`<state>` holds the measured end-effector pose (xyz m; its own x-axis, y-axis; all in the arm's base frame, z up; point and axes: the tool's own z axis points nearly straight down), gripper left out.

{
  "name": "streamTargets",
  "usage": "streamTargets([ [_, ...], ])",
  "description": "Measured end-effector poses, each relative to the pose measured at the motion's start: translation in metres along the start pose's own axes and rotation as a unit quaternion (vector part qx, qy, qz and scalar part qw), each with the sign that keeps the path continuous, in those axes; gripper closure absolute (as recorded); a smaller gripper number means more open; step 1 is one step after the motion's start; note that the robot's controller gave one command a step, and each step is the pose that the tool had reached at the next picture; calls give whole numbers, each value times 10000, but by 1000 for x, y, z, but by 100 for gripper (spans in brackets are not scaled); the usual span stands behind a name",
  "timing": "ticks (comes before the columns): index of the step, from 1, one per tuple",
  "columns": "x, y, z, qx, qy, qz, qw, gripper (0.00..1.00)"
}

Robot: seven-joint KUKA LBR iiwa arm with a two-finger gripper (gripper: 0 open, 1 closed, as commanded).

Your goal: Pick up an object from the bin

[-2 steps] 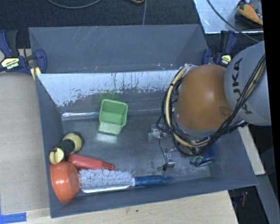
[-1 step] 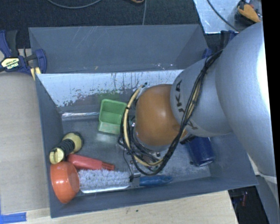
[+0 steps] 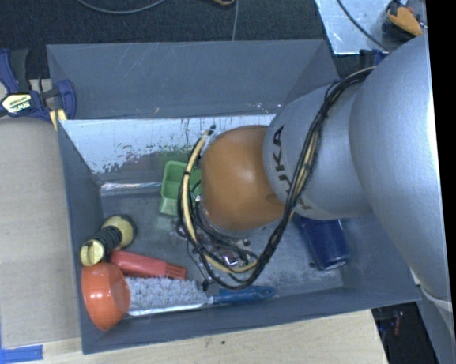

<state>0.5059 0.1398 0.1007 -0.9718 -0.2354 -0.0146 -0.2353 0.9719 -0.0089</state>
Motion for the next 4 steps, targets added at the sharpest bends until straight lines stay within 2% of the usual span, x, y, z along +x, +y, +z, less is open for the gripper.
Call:
streamTargets([
  [1, 2, 56, -1, -21, 39, 319, 9995, 0],
  [2, -75, 49, 28, 146, 27, -539, 9984, 0],
  [3, -16, 74, 26, 35, -78, 607, 9981, 100],
  [4, -16, 74, 26, 35, -78, 607, 9981, 100],
])
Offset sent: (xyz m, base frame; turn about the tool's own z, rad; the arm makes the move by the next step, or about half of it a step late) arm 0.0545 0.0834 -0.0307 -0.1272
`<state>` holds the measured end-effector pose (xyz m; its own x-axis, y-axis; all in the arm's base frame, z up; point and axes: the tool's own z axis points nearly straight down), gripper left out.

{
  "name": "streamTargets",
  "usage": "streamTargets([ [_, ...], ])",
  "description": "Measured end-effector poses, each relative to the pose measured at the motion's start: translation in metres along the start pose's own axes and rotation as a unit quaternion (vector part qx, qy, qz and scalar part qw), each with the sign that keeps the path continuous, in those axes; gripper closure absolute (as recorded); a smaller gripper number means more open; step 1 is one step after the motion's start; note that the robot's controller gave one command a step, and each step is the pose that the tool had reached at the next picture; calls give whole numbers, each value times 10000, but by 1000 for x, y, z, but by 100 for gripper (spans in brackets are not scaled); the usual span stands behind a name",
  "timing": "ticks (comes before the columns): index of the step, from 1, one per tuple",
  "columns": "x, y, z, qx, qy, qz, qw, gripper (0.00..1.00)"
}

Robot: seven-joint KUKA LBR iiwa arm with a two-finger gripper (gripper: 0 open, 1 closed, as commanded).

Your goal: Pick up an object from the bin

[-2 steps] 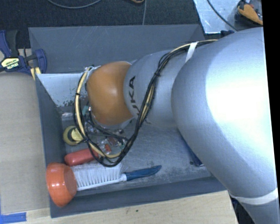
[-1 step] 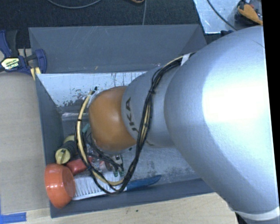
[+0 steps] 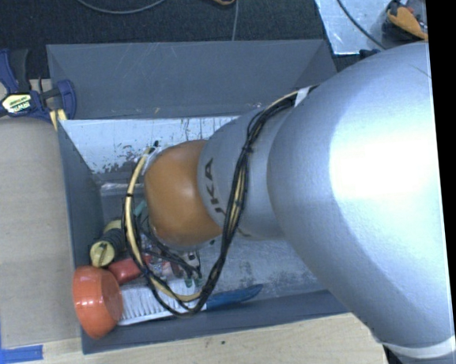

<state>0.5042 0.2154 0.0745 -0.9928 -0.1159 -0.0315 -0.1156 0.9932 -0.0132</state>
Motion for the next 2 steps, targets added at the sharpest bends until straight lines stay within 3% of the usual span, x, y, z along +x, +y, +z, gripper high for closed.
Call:
streamTargets([
  [1, 1, -1, -17, 6, 24, 8, 10000, 100],
  [2, 1, -1, -75, 0, 54, -1, 10000, 100],
])
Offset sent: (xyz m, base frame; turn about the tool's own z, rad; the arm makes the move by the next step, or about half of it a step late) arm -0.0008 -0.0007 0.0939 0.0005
